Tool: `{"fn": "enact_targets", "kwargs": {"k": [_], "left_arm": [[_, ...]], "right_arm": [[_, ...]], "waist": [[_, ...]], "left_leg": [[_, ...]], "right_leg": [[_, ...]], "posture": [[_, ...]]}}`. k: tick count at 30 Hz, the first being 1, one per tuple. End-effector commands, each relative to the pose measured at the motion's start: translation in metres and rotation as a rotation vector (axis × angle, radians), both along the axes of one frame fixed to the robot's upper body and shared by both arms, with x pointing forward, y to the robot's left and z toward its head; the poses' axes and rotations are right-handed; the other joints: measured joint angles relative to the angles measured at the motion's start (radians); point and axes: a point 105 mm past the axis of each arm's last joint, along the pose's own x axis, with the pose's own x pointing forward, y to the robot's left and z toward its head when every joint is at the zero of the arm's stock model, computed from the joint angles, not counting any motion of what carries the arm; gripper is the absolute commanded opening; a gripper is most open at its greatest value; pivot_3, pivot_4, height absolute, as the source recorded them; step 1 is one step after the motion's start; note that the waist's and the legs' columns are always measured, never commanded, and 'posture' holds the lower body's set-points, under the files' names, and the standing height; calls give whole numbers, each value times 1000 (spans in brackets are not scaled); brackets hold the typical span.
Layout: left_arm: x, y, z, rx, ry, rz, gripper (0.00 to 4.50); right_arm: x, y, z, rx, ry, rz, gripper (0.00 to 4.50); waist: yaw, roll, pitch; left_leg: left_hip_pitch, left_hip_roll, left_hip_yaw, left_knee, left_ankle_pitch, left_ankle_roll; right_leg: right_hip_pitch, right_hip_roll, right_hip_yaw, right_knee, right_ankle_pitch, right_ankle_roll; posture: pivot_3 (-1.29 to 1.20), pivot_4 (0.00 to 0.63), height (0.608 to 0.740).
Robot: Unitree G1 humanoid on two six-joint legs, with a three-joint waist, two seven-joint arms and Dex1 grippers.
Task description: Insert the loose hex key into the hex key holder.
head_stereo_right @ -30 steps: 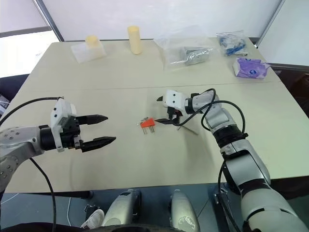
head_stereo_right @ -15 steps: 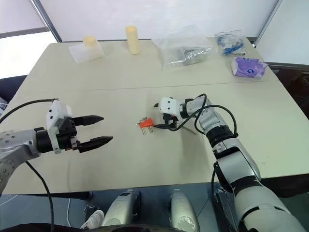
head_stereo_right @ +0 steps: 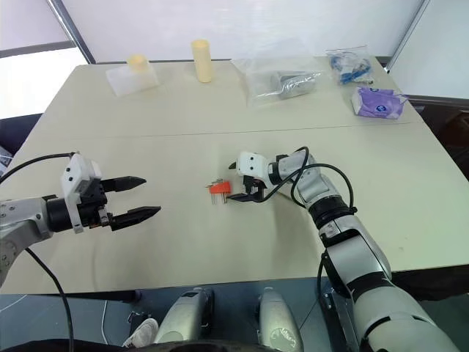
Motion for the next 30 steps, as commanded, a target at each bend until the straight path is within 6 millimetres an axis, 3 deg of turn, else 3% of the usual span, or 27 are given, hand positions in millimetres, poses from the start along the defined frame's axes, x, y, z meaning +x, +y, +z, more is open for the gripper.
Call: {"fn": "enact_targets", "kwargs": {"k": [1, 11, 14, 19, 25, 30], "left_arm": [[1, 0, 8, 14, -45, -7, 4459], [0, 2, 10, 32, -69, 13, 4459], [-3, 5, 10, 39, -83, 45, 4500], [-10, 12, 13, 41, -99, 102, 4500], [-16, 15, 12, 40, -89, 124, 4500], [-9, 5, 11, 21, -92, 87, 4500]], "right_arm": [[1, 4, 2, 20, -10, -1, 4500], [6, 6, -9, 4, 15, -19, 4500], [4, 7, -19, -12, 46, -6, 3605], [-3, 7, -35, -27, 97, 11, 1089], [-5, 7, -39, -44, 82, 26, 1049], [1, 5, -17, 2, -78, 4, 1049]], "waist": [[0, 0, 0], [-22, 0, 0], [-26, 0, 0], [-25, -1, 0], [-24, -1, -1], [-21, -1, -1]], "left_leg": [[0, 0, 0, 0, 0, 0], [2, 0, -1, 0, 0, 0], [2, 0, -1, 0, 0, 0], [5, 1, -1, 0, 0, 0], [13, 1, 0, -2, 0, 0], [16, 1, 0, -2, 0, 0]], "right_leg": [[0, 0, 0, 0, 0, 0], [2, 0, 0, 0, 0, 0], [2, 0, 0, 0, 0, 0], [5, 0, 0, 1, 0, -1], [12, -1, 1, 0, -1, -4], [15, -1, 1, -1, -2, -5]], "posture": [[0, 150, 740], [0, 150, 740], [0, 150, 740], [0, 150, 740], [0, 150, 740], [0, 150, 740]]}}
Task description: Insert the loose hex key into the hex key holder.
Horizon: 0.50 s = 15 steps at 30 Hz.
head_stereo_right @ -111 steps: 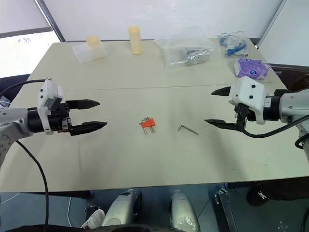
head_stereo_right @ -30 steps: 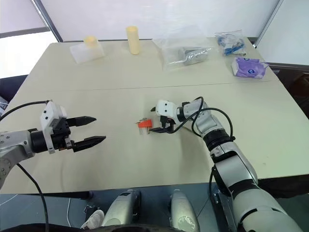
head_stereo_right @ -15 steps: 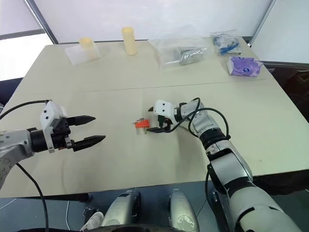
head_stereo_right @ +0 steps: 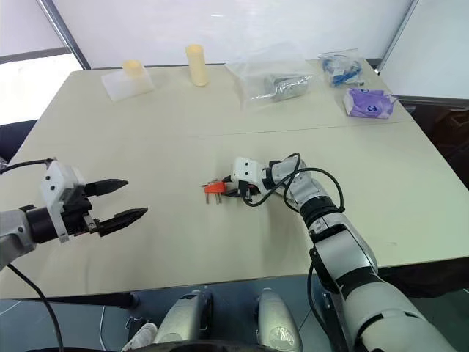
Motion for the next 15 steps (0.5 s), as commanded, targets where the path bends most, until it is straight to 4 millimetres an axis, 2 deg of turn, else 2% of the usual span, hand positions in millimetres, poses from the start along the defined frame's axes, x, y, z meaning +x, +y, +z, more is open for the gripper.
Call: {"fn": "enact_targets", "kwargs": {"k": [1, 4, 7, 10, 15], "left_arm": [[4, -11, 6, -17, -34, -45, 4500], [14, -19, 8, -58, -42, -72, 4500], [32, -25, 12, -160, -44, -81, 4500], [50, -29, 16, -226, -36, -110, 4500], [95, -38, 30, -355, -16, -144, 4500]], "right_arm": [[6, -6, 10, -13, -142, -47, 1049], [14, -15, 35, -38, -398, -105, 1049], [14, -21, 58, -105, -694, -126, 1049], [2, -20, 77, -106, -919, -100, 1049], [-27, -4, 116, 6, -1178, -26, 1049]], "waist": [[0, 0, 0], [5, 2, 1], [13, 1, 1], [12, 1, 1], [4, 0, 1]], "left_leg": [[0, 0, 0, 0, 0, 0], [-1, -1, 0, 0, 0, 0], [-6, -2, 0, 1, 0, 0], [-15, -2, 0, 2, 1, -1], [-17, -3, 1, 1, 1, -1]], "right_leg": [[0, 0, 0, 0, 0, 0], [-1, 0, 0, 0, 0, 0], [-6, 0, 0, 1, 1, 2], [-15, 1, 0, 2, 2, 4], [-17, 3, -1, 1, 2, 4]], "posture": [[0, 150, 740], [0, 150, 740], [0, 150, 740], [0, 150, 740], [0, 150, 740]]}}
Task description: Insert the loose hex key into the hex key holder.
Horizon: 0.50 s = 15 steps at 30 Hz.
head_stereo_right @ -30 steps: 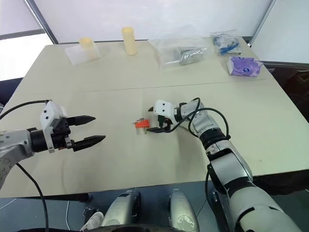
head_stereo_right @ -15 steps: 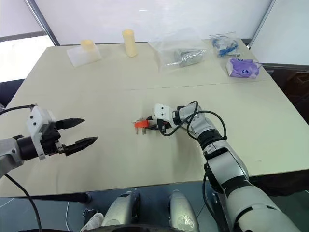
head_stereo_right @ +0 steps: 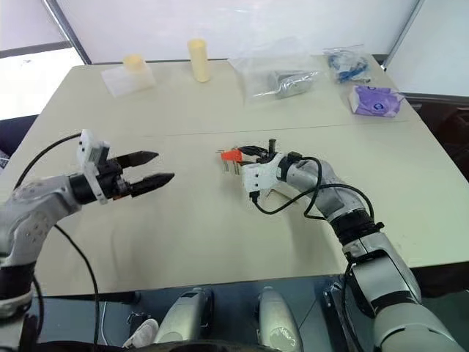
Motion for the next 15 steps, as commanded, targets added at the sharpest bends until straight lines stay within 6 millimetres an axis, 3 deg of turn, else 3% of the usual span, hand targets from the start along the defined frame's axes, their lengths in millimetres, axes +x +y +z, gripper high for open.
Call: {"fn": "enact_targets", "kwargs": {"k": [1, 7, 15], "left_arm": [[16, -3, 8, -24, -17, -37, 4500], [25, -23, 15, -11, -28, -166, 4500], [22, -39, 26, -56, -16, -270, 4500]], "right_arm": [[-20, 15, 45, 78, -207, 97, 1049], [-31, 17, 70, 126, -372, 101, 1049], [-38, 21, 69, 113, -421, 116, 1049]], "waist": [[-8, 0, 0], [-7, 0, 0], [-7, -1, 0]], "left_leg": [[0, 0, 0, 0, 0, 0], [0, 0, 0, 0, 0, 0], [0, 0, 0, 0, 0, 0]], "right_leg": [[0, 0, 0, 0, 0, 0], [0, 0, 0, 0, 0, 0], [1, 0, 0, 0, 0, 0]], "posture": [[0, 150, 740], [0, 150, 740], [0, 150, 740]]}}
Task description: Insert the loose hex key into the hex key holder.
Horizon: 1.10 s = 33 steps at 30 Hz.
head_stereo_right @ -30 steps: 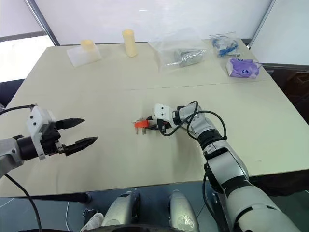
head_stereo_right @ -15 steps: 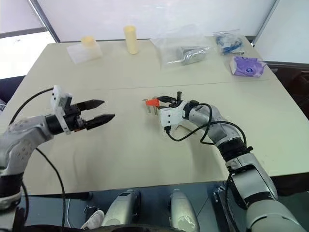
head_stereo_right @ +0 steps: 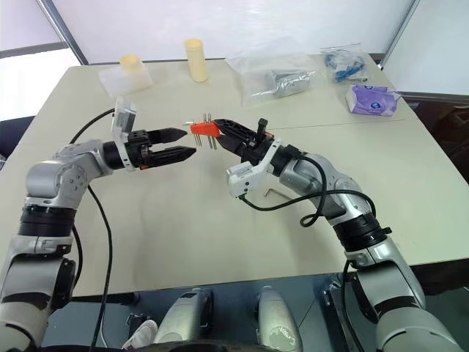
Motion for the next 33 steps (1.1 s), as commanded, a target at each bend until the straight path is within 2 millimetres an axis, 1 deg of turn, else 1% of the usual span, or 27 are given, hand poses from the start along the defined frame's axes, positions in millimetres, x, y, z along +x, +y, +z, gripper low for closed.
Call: {"fn": "enact_targets", "kwargs": {"k": [1, 6, 9, 14, 20, 26, 27, 28, 29, 31, 32, 33], "left_arm": [[-2, -4, 16, -23, -33, -36, 4500], [-7, -10, 28, -38, -54, -77, 4500], [-9, -12, 31, -39, -60, -90, 4500], [-10, -13, 31, -45, -58, -97, 4500], [-12, -17, 34, -63, -60, -109, 4500], [-15, -18, 28, -49, -35, -127, 4500], [-15, -18, 27, -43, -24, -131, 3955], [-16, -18, 26, -38, -17, -133, 3709], [-16, -18, 25, -35, -17, -136, 3233], [-18, -18, 22, -19, -12, -139, 3233], [-18, -17, 20, -6, -9, -141, 2856], [-19, -17, 17, 8, -5, -142, 2689]], "right_arm": [[-10, 4, 10, 13, -46, 39, 1049], [-12, 9, 4, 1, -25, 62, 1049], [-13, 11, 2, -1, -19, 71, 1049], [-16, 13, -1, -9, -5, 88, 1049], [-16, 11, -2, -20, 1, 87, 1049], [-15, 10, -1, -22, 8, 85, 1049], [-15, 10, -1, -22, 9, 85, 1049], [-15, 10, -1, -22, 9, 85, 1049], [-14, 10, -1, -22, 9, 85, 1049], [-14, 9, 0, -23, 10, 84, 1049], [-13, 9, 0, -23, 11, 84, 1049], [-13, 9, 0, -23, 11, 84, 1049]], "waist": [[0, 0, 0], [0, 0, 0], [0, 0, 0], [0, 0, 0], [0, 0, 0], [0, 0, 0], [0, 0, 0], [0, 0, 0], [0, 0, 0], [0, 0, 0], [0, 0, 0], [0, 0, 0]], "left_leg": [[0, 0, 0, 0, 0, 0], [0, 0, 0, 0, 0, 0], [0, 0, 0, 0, 0, 0], [0, 0, -1, 0, 0, 0], [0, 0, -1, 0, 0, 0], [0, 1, -1, 0, 0, 0], [0, 1, -1, 0, 0, 0], [0, 0, -1, 0, 0, 0], [0, 0, -1, 0, 0, 0], [0, 0, -1, 0, 0, 0], [0, 0, -1, 0, 0, 0], [0, 0, -1, 0, 0, 0]], "right_leg": [[0, 0, 0, 0, 0, 0], [0, 0, 0, 0, 0, 0], [0, 0, 0, 0, 0, 0], [0, 0, 0, 0, 0, 0], [0, 0, 0, 0, 0, 0], [0, 0, 0, 0, 0, 0], [0, 0, 0, 0, 0, 0], [0, 0, 0, 0, 0, 0], [0, 0, 0, 0, 0, 0], [0, 0, 0, 0, 0, 0], [0, 0, 0, 0, 0, 0], [0, 0, 0, 0, 0, 0]], "posture": [[0, 150, 740], [0, 150, 740], [0, 150, 740], [0, 150, 740], [0, 150, 740], [0, 150, 740], [0, 150, 740], [0, 150, 740], [0, 150, 740], [0, 150, 740], [0, 150, 740], [0, 150, 740]]}}
